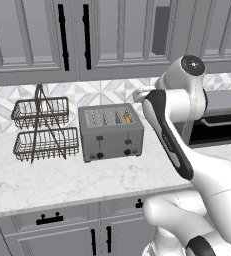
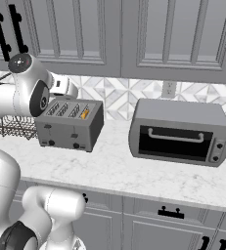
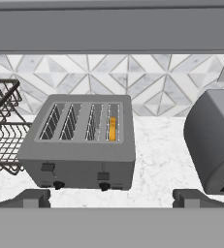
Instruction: Start the toaster. Once the lever pops up, take the bread to the plate on the dining counter.
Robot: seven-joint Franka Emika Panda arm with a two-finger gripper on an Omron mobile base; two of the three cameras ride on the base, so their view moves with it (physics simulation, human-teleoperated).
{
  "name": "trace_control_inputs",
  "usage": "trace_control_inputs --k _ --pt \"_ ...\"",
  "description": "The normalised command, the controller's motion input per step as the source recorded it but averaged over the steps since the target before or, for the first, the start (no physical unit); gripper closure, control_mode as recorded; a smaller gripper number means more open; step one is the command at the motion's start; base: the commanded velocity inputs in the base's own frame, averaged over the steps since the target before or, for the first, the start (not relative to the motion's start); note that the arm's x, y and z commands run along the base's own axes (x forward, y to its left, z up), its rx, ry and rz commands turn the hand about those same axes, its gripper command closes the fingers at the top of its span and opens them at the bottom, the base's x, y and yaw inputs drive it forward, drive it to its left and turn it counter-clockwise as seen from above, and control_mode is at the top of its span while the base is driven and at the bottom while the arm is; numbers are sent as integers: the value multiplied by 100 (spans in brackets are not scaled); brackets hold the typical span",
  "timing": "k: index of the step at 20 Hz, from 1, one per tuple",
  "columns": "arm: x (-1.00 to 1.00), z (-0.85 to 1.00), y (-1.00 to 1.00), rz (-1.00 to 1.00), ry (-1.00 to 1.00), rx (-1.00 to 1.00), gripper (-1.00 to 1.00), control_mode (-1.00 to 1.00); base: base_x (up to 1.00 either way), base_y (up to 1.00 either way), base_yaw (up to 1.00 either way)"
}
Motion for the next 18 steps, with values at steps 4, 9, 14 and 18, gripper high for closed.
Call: trace_control_inputs --k 4,9,14,18 --pt "0 0 0 0 0 0 -100 -100 0 0 0" --pt "0 0 0 0 0 0 -100 -100 0 0 0" --pt "0 0 0 0 0 0 -100 -100 0 0 0" --pt "0 0 0 0 0 0 -100 -100 0 0 0"
